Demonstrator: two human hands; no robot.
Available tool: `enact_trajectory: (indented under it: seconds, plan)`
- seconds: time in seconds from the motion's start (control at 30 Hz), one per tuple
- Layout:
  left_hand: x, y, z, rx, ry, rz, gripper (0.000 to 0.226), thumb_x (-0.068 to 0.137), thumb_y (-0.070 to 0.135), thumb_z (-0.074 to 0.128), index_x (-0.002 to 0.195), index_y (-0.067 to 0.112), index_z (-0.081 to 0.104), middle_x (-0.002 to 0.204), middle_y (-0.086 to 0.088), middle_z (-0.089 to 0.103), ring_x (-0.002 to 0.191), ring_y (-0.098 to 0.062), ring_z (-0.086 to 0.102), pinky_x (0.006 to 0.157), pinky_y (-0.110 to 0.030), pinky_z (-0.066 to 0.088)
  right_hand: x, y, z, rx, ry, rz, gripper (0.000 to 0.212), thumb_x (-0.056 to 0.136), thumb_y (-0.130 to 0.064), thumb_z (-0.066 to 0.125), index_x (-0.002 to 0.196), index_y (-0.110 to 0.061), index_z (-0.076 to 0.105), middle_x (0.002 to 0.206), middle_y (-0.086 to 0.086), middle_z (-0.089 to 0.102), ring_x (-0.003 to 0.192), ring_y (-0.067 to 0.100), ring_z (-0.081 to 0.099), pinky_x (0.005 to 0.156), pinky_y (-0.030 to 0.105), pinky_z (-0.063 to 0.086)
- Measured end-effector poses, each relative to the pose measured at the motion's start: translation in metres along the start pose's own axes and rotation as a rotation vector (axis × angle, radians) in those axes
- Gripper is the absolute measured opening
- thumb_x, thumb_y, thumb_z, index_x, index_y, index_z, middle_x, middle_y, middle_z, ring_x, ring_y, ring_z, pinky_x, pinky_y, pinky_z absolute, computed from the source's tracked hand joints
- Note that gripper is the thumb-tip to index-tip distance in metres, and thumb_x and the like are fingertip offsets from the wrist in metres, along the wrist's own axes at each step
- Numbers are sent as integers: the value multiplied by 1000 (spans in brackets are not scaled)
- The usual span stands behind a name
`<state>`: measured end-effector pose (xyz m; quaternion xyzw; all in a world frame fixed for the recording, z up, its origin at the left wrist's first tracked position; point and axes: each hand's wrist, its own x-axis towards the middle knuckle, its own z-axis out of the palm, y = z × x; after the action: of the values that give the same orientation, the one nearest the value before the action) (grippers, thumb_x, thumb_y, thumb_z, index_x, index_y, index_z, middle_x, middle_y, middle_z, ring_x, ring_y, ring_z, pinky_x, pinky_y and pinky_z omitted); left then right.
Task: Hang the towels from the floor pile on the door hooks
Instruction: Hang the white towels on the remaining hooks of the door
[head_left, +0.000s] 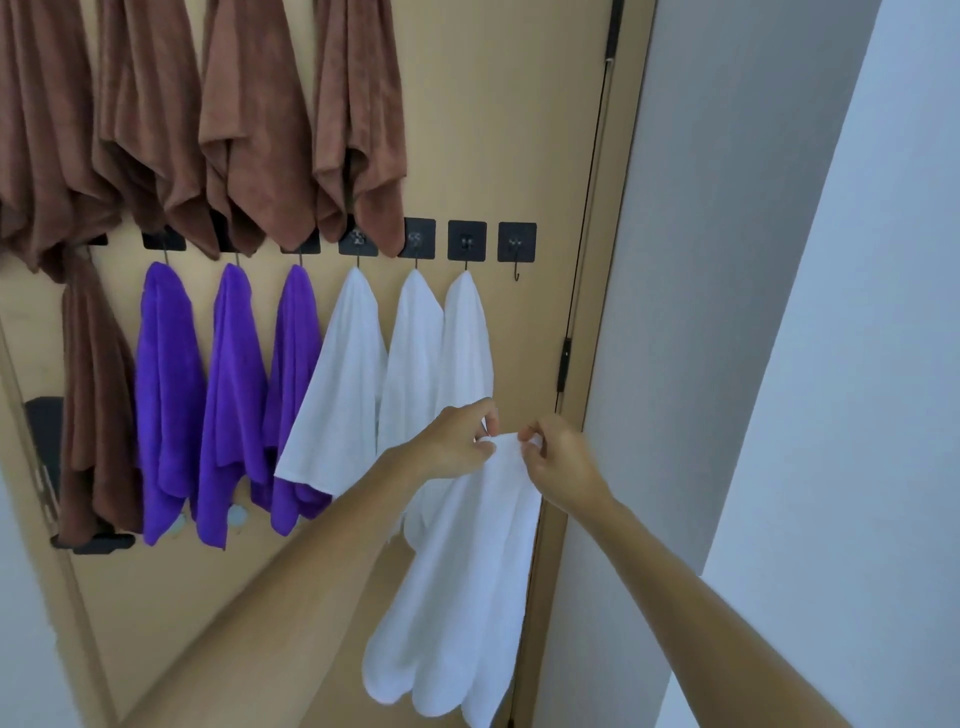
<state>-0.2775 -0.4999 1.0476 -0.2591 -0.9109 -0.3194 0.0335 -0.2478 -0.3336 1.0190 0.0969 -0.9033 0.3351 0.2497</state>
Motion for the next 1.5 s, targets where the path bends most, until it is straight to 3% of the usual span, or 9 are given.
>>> enact_trajectory:
  seconds: [0.17,0.43,0.6,0.77,0.9,1.13,1.3,1.4,1.5]
  plan:
    - [49,14,5,-73,34,83,7,92,10,50,98,15,48,100,-6,59,82,-18,54,68,-27,46,33,17,-11,-45,167,26,17,86,2,43,96,-2,56,94,5,52,82,18,50,69,32,45]
    - [124,34,-10,-37,104,173,6,94,9,49,99,12,50,96,-7,59,83,-19,54,70,-29,46,100,44,-29,-70,296,30,20,88,4,41,98,-1,57,101,9,54,88,19,51,73,26,42]
    - [167,33,-31,9,218,168,8,94,8,52,94,16,51,90,-3,58,85,-20,55,69,-25,45,154,51,-28,-61,291,-5,18,92,0,42,101,-2,58,98,8,56,82,15,50,63,17,38]
    - [201,29,-49,41,359,159,7,95,6,50,97,11,55,92,-2,56,85,-18,52,70,-23,44,204,54,-24,-37,295,-57,19,91,1,40,98,-3,57,102,10,56,83,19,51,67,31,47]
    - [225,23,-66,129,434,157,11,95,5,50,103,5,58,94,-3,56,83,-17,50,60,-18,39,236,53,-19,-51,304,-111,20,89,3,39,98,-2,57,101,7,54,81,14,45,56,16,32]
    - [265,15,-94,149,489,186,11,92,0,48,99,4,56,88,-2,52,78,-18,48,67,-27,41,288,44,-18,-55,278,-148,27,89,3,44,113,0,55,119,14,52,105,23,50,85,30,46]
    - [292,13,-101,126,517,146,9,93,4,49,100,7,54,95,-5,52,81,-21,50,70,-32,45,314,44,-21,-121,301,-145,35,89,5,42,120,-2,55,125,13,50,112,23,47,88,29,44]
    - [299,6,-93,171,497,124,10,93,4,50,101,7,55,104,-9,56,90,-26,56,80,-41,52,318,56,-15,-209,301,-128,35,90,2,42,120,-6,56,124,10,52,115,24,44,88,32,44]
    - [302,-6,-77,182,496,123,8,91,2,49,92,6,56,99,-13,57,92,-29,56,76,-39,48,312,73,-3,-242,289,-115,35,89,0,43,120,-9,58,123,9,53,114,24,45,88,30,43]
